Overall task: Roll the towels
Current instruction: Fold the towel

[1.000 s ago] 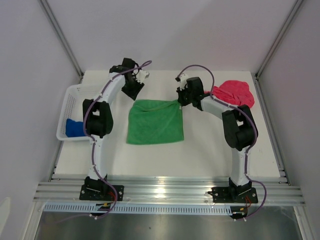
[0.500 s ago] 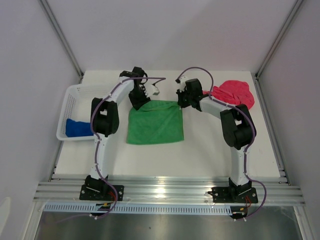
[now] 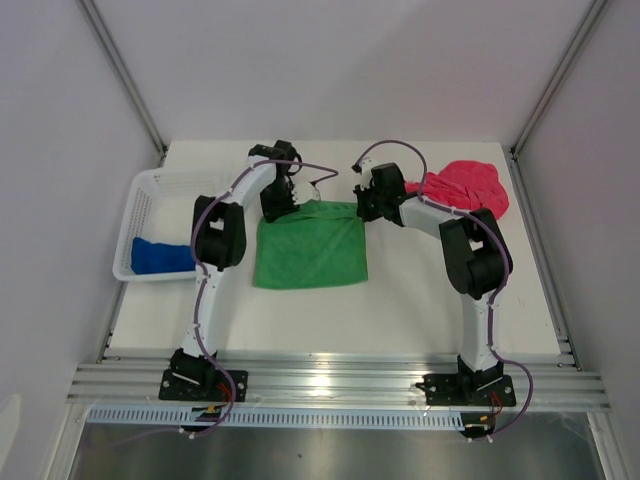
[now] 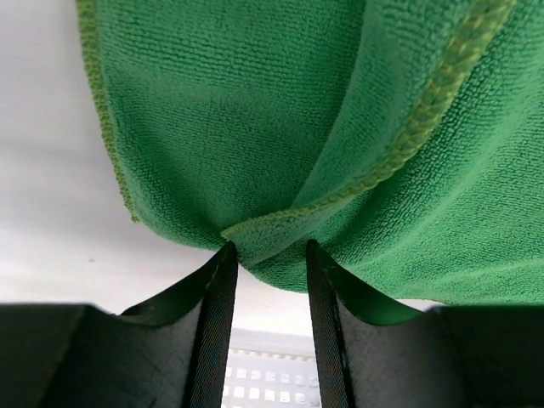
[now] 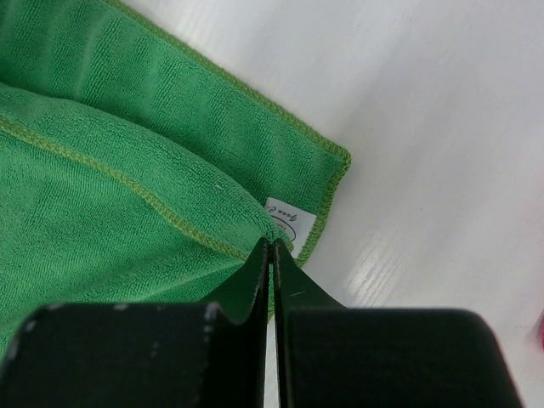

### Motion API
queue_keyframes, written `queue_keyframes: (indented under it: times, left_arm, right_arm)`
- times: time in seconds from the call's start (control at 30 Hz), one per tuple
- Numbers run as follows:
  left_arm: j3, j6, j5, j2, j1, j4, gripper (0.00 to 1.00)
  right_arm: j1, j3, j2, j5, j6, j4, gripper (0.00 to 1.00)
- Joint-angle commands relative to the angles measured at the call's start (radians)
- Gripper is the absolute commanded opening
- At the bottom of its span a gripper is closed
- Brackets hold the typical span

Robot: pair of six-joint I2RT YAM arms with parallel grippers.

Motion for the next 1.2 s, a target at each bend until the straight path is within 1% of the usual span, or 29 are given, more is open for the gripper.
queue_keyframes:
  times: [0.0, 0.07, 0.1, 0.13, 0.17, 0.27, 0.4, 0.53, 0.97, 1.17]
  left_arm:
    - [0.035, 0.035, 0.011, -0.005, -0.005, 0.041, 0.41]
    - [0.016, 0.036, 0.002, -0.015, -0.005, 0.067, 0.40]
    - [-0.001, 0.038, -0.005, -0.022, -0.005, 0.083, 0.37]
    - [-0.016, 0.036, -0.007, -0.027, -0.005, 0.096, 0.31]
    - [-0.019, 0.030, -0.007, -0.030, -0.007, 0.106, 0.19]
    - [-0.028, -0.006, 0.004, -0.056, -0.004, 0.107, 0.01]
    - [-0.111, -0.043, 0.010, -0.122, 0.001, 0.181, 0.01]
    - [-0.156, -0.094, 0.025, -0.170, 0.008, 0.198, 0.01]
    - [-0.166, -0.305, 0.016, -0.257, 0.019, 0.234, 0.01]
    - [-0.130, -0.376, -0.002, -0.216, 0.019, 0.265, 0.01]
  right_arm:
    - [0.002, -0.002, -0.027, -0.001, 0.000, 0.019, 0.00]
    - [0.002, 0.000, -0.027, -0.001, -0.003, 0.019, 0.00]
    - [0.001, 0.000, -0.027, -0.001, -0.003, 0.019, 0.00]
    - [0.002, 0.001, -0.027, -0.001, -0.005, 0.018, 0.00]
    - [0.002, 0.003, -0.031, -0.001, -0.005, 0.018, 0.00]
    - [0.004, 0.007, -0.040, -0.001, -0.005, 0.018, 0.00]
    - [0.007, 0.007, -0.066, 0.011, -0.009, 0.012, 0.00]
    - [0.011, 0.003, -0.103, 0.028, -0.011, -0.005, 0.00]
    - [0.022, -0.005, -0.199, 0.103, 0.028, -0.083, 0.00]
    - [0.022, 0.006, -0.201, 0.184, 0.047, -0.105, 0.00]
